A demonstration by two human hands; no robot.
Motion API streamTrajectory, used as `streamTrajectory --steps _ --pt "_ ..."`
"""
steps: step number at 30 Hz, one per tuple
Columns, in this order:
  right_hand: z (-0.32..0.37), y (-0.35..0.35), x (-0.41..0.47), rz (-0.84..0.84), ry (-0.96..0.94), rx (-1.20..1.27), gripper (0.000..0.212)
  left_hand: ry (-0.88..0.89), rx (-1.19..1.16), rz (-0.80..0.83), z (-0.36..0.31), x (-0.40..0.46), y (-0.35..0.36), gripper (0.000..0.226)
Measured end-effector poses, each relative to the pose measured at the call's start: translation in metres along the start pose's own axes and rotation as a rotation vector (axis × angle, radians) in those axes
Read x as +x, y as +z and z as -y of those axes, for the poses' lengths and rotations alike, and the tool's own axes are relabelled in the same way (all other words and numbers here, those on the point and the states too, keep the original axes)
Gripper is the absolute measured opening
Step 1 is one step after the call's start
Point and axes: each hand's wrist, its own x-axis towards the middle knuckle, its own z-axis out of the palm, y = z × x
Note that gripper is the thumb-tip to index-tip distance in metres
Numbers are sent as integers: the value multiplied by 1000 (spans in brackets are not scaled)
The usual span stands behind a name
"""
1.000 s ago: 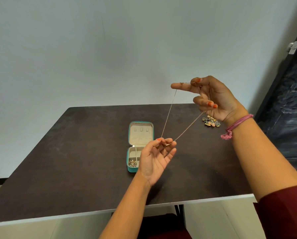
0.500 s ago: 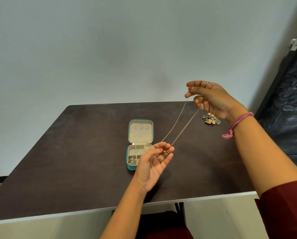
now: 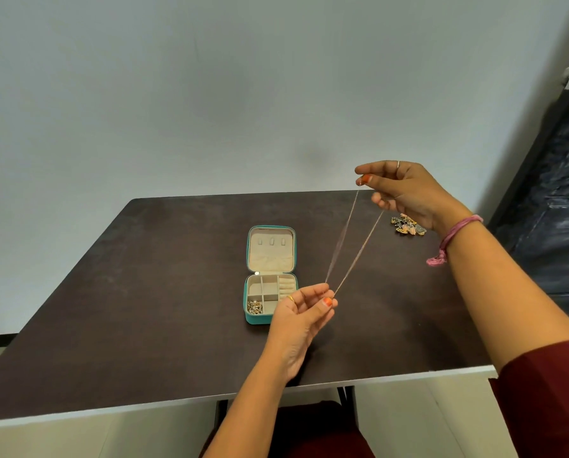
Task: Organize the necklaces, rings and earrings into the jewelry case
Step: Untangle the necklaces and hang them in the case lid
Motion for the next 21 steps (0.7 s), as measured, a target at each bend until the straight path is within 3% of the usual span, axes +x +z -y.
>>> streamTrajectory --steps 12,21 --pt "-44 11 19 -78 46 -54 20 72 227 -179 21 -18 -1 27" --pt "-106 32 34 -82 66 -291 22 137 622 -263 31 -25 -8 12"
